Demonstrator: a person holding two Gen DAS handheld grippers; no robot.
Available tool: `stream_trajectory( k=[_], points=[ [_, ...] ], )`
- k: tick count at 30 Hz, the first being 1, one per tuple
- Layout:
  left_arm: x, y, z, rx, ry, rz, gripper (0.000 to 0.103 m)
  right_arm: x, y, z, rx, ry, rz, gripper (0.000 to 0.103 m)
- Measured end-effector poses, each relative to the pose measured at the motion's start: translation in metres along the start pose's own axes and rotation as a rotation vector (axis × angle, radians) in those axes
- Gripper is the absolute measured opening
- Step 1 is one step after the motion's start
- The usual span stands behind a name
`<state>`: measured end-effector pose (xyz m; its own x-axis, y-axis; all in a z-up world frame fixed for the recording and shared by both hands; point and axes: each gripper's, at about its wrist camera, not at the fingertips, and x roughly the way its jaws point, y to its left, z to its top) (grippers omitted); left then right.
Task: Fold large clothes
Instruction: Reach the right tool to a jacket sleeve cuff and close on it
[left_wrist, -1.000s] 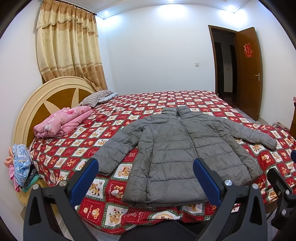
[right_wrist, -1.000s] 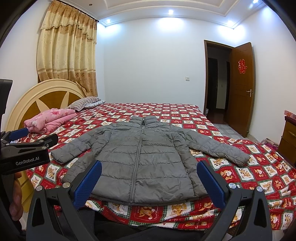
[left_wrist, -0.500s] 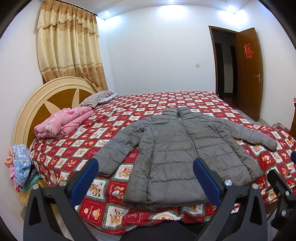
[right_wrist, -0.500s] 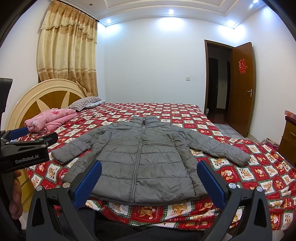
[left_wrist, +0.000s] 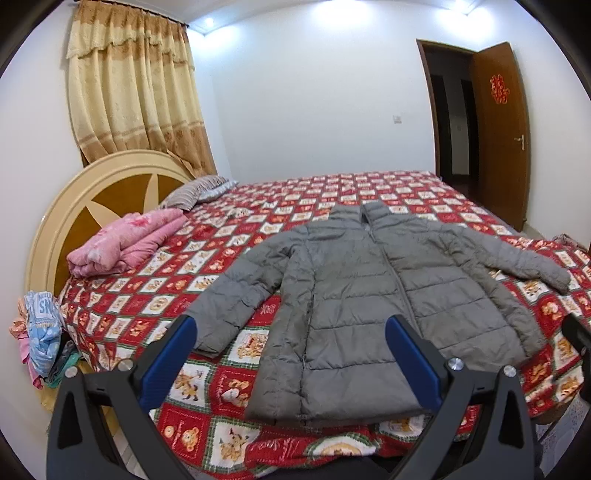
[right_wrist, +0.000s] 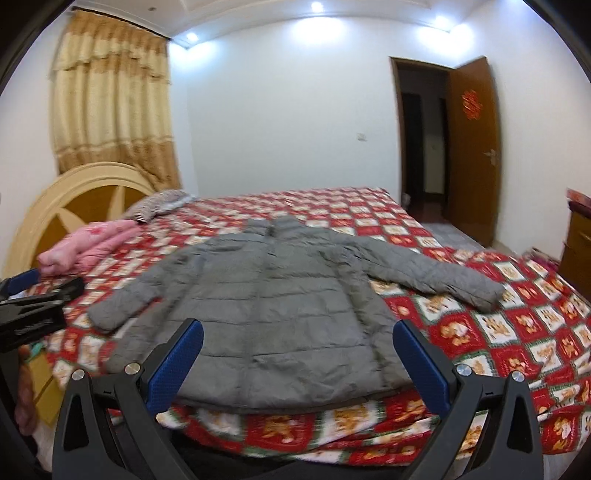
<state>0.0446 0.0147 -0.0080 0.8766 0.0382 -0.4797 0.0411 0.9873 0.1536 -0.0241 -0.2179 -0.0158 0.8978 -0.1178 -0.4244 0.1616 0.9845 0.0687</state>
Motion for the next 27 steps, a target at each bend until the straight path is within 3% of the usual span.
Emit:
stream_trajectory(
  k=[17, 27],
  points=[
    [0.146, -0.045, -0.002, 0.044, 0.141, 0.005, 0.103, 0.148, -0.111, -0.020, 0.221, 0.243, -0.131, 0.102],
    [0.224, -0.054, 0.015, 0.035, 0.177, 0.058, 0.103, 0.207, -0.205, 0.004, 0.386, 0.266, -0.285, 0.102]
  ],
)
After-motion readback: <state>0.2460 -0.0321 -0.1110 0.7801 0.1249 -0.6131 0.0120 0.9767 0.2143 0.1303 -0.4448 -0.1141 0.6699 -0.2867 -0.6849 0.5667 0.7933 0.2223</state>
